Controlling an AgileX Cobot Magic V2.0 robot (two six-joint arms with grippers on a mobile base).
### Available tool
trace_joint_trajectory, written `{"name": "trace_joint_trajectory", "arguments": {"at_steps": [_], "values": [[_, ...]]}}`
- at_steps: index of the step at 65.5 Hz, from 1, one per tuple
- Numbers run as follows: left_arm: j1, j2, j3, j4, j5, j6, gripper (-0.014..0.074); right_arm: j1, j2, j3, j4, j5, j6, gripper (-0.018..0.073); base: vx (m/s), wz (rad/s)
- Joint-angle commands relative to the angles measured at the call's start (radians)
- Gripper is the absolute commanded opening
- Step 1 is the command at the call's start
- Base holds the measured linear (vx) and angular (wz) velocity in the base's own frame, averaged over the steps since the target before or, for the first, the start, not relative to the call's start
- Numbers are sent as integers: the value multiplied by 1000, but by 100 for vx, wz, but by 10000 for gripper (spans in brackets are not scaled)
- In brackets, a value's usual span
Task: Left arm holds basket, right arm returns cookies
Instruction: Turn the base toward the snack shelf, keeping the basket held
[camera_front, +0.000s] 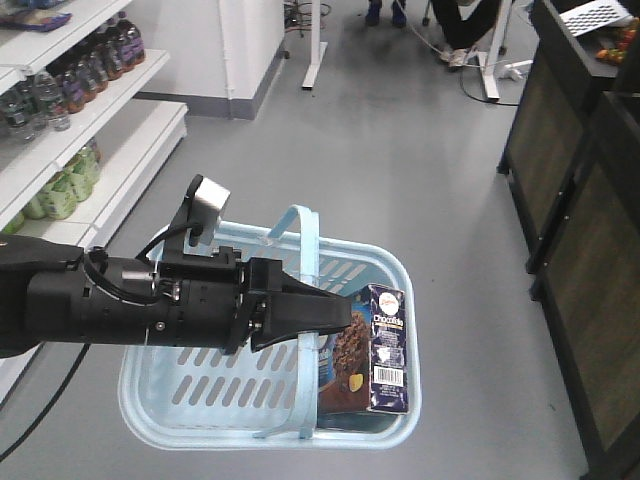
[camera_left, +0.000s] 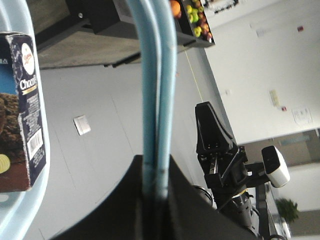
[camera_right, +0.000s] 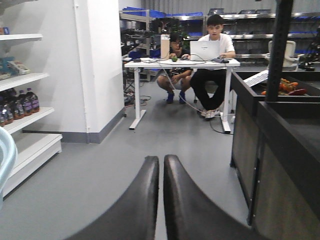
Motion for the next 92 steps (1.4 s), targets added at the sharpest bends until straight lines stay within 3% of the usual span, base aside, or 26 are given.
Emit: {"name": "trace_joint_trajectory", "arguments": {"at_steps": [1,34,92], "values": [[-6,-43,-36,-120,61,20,-3,1,-12,18,-6,-72,-7,-9,12,-48],[-6,-43,-36,-120,62,20,-3,1,-12,18,-6,-72,-7,-9,18,-33],[-6,-43,-36,-120,62,20,-3,1,-12,18,-6,-72,-7,-9,32,-1]]}}
